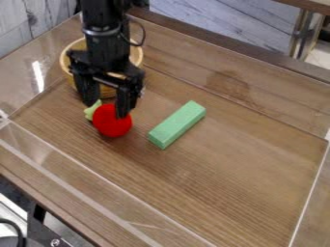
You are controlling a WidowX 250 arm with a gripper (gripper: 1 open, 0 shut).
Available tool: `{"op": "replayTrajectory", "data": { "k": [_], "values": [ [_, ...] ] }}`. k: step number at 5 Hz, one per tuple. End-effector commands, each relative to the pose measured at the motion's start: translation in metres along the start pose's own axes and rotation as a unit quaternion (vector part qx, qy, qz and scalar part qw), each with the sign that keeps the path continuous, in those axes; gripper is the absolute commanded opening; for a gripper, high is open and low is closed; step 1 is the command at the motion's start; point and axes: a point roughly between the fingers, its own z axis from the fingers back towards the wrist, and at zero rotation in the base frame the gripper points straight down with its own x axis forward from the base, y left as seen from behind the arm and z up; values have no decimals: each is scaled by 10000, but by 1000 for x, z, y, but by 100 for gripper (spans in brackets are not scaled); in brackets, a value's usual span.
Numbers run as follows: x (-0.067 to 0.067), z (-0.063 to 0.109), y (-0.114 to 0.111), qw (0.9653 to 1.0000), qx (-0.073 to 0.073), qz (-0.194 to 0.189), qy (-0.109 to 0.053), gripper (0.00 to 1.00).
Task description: Move the red fruit to the right
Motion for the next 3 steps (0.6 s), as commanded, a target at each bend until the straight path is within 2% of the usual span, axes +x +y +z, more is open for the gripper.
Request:
{"op": "replayTrajectory", "data": {
  "k": [1,2,3],
  "values": [
    [5,-1,11,9997,18,-107,-228,100],
    [5,-5,15,9993,3,-254,-280,100],
    [8,-3,14,9995,12,73,-303,100]
  ]
}}
